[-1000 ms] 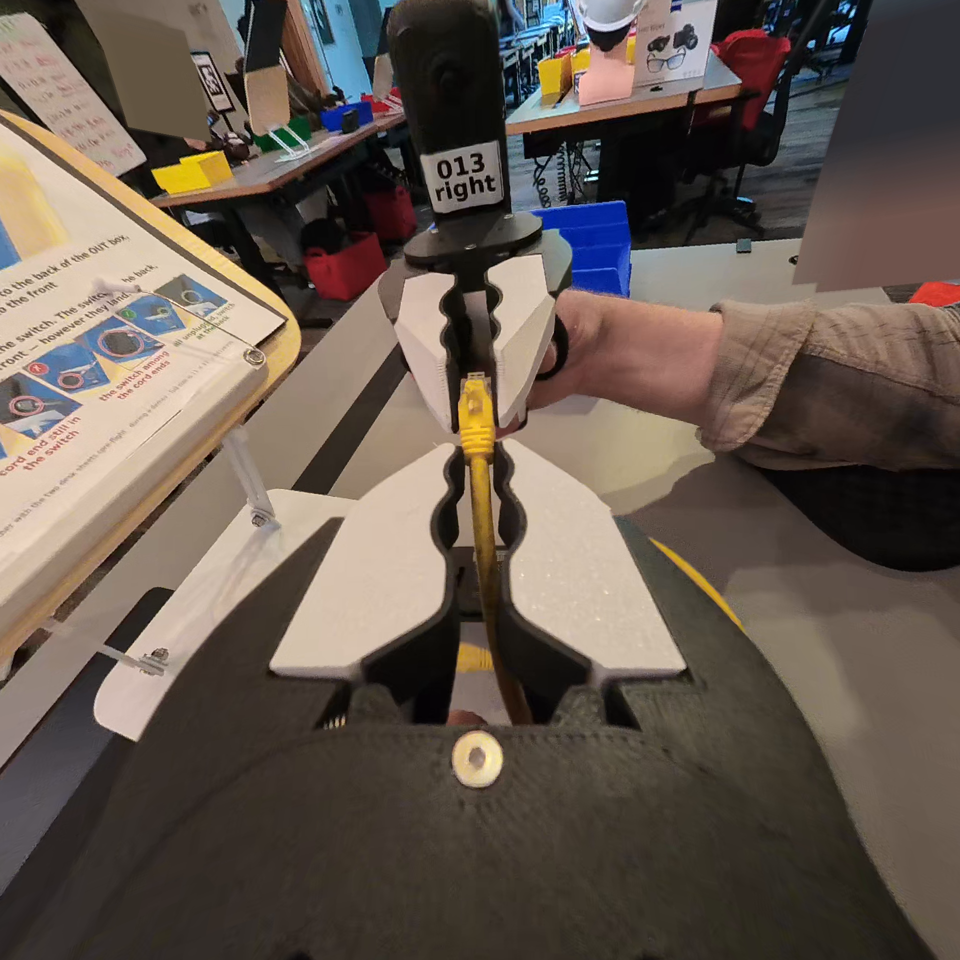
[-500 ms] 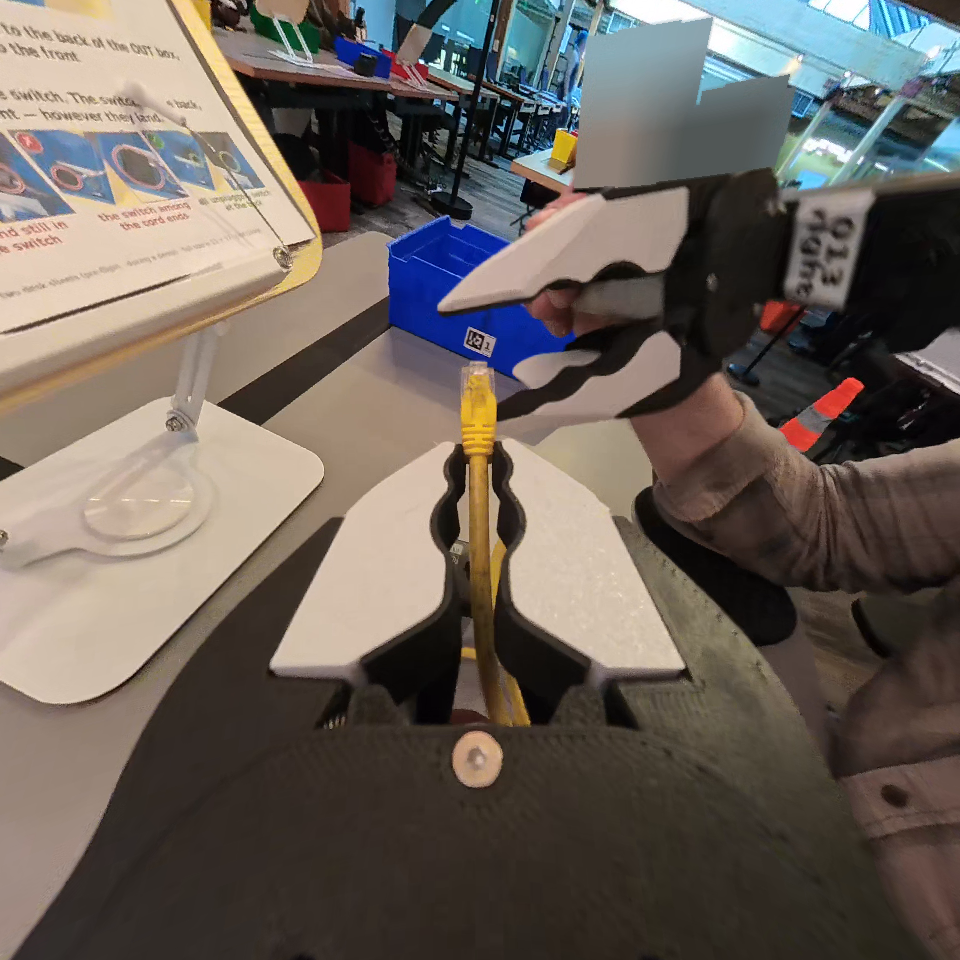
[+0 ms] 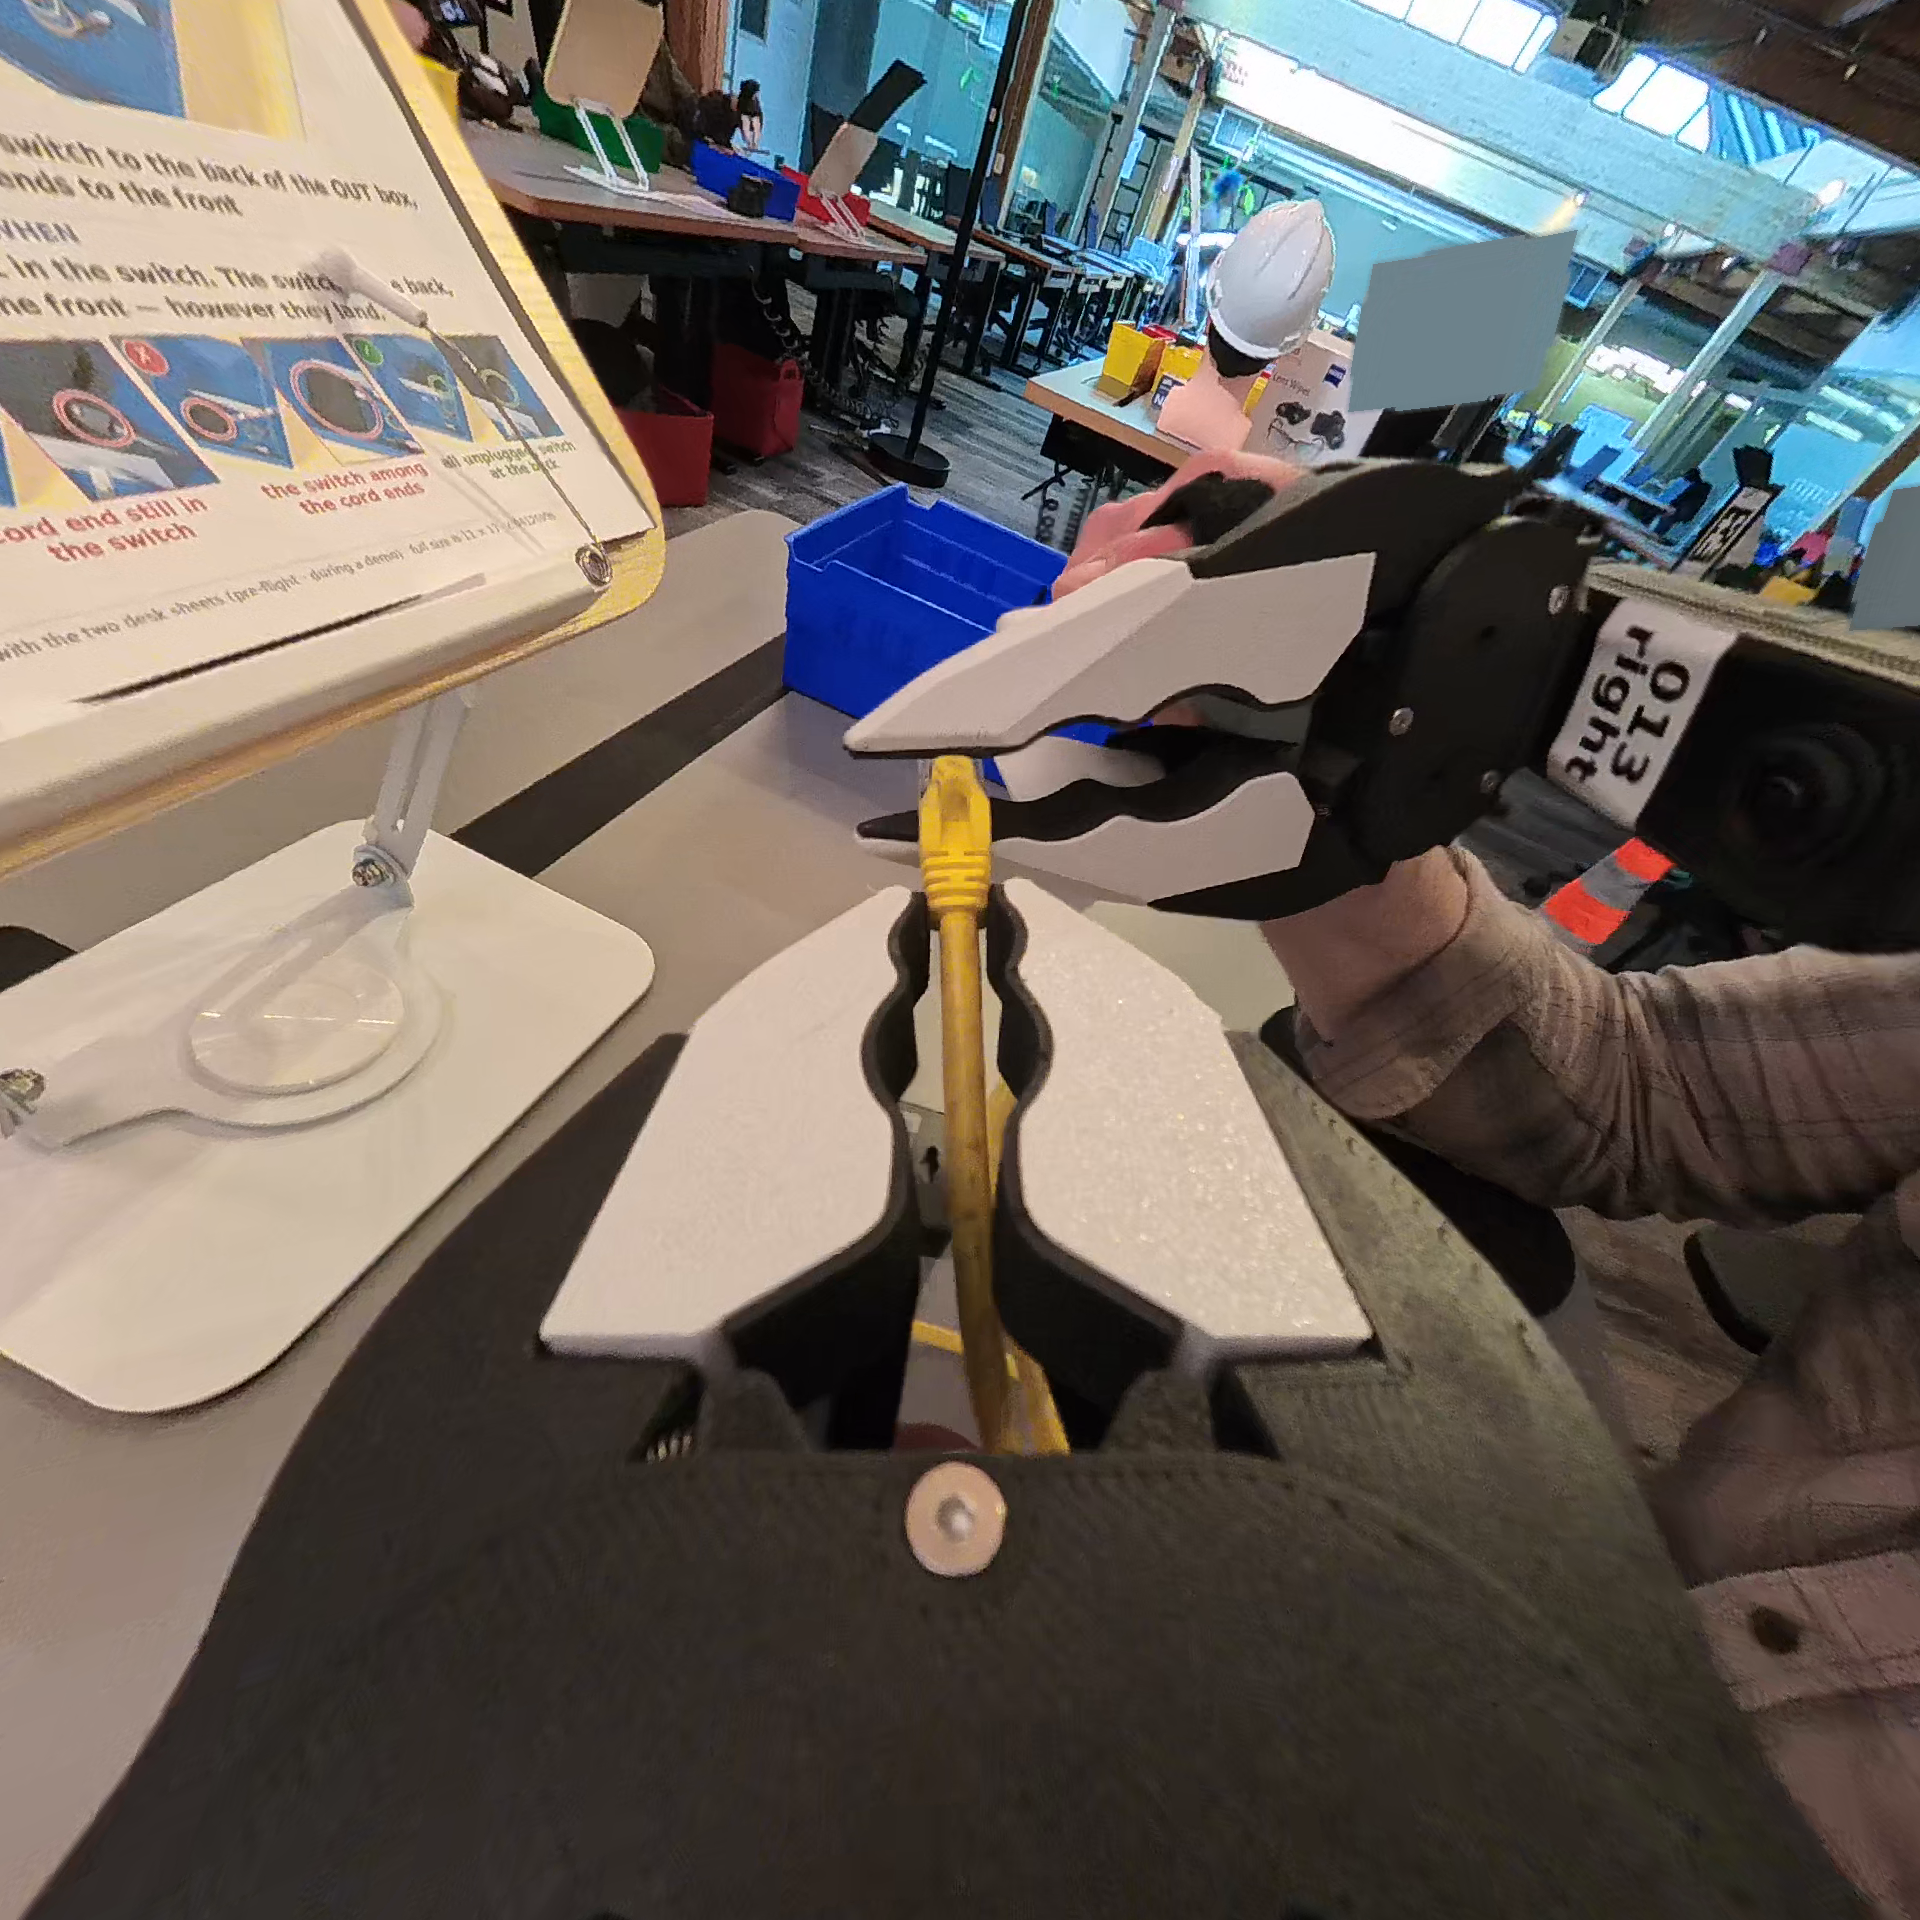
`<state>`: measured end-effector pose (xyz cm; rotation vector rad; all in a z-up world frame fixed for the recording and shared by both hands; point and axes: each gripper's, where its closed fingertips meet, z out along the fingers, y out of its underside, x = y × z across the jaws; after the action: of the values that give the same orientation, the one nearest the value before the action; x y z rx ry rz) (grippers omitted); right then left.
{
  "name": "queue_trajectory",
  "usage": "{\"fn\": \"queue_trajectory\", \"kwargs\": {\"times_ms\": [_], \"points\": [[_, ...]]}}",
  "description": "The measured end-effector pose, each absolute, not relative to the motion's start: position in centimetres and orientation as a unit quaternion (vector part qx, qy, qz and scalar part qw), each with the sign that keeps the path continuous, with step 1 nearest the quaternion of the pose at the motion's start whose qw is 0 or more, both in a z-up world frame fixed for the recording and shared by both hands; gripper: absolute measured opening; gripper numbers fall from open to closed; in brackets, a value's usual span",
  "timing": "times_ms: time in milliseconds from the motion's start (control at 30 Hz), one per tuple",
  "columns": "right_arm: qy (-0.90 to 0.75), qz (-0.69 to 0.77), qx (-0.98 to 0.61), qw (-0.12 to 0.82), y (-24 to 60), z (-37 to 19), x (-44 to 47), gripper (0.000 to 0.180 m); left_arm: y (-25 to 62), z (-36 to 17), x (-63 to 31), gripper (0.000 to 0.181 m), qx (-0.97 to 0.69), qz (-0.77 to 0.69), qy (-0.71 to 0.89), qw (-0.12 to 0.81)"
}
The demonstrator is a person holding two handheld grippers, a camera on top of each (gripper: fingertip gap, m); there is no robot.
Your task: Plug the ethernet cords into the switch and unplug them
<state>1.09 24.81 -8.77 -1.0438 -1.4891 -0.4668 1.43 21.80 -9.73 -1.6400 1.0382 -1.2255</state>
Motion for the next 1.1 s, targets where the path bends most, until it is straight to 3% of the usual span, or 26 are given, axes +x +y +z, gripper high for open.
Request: {"fn": "queue_trajectory", "kwargs": {"times_ms": [233,367,433,600,800,1100], "points": [[-0.614,-0.159,-0.453,0.626,24.6,-7.6,1.1,0.01,22.2,-6.4,0.0,0.041,-0.606,-0.493,0.398,0.481],[-0.606,-0.14,-0.446,0.644,24.1,-7.1,0.8,0.01,22.7,-2.8,-2.9,0.04,-0.567,-0.503,0.365,0.54],[-0.603,-0.127,-0.442,0.651,23.8,-6.8,0.6,0.01,23.4,-1.8,-4.7,0.029,-0.563,-0.5,0.344,0.56],[-0.593,-0.082,-0.432,0.674,22.5,-5.8,-0.8,0.01,26.2,-5.5,-5.5,0.022,-0.64,-0.378,0.37,0.556],[-0.578,-0.097,-0.446,0.676,23.2,-5.8,-0.6,0.009,22.6,-9.0,-0.3,0.068,-0.619,-0.359,0.495,0.493],[-0.585,-0.161,-0.442,0.66,23.5,-5.9,0.0,0.008,20.9,-5.8,1.3,0.066,-0.561,-0.428,0.453,0.545]]}}
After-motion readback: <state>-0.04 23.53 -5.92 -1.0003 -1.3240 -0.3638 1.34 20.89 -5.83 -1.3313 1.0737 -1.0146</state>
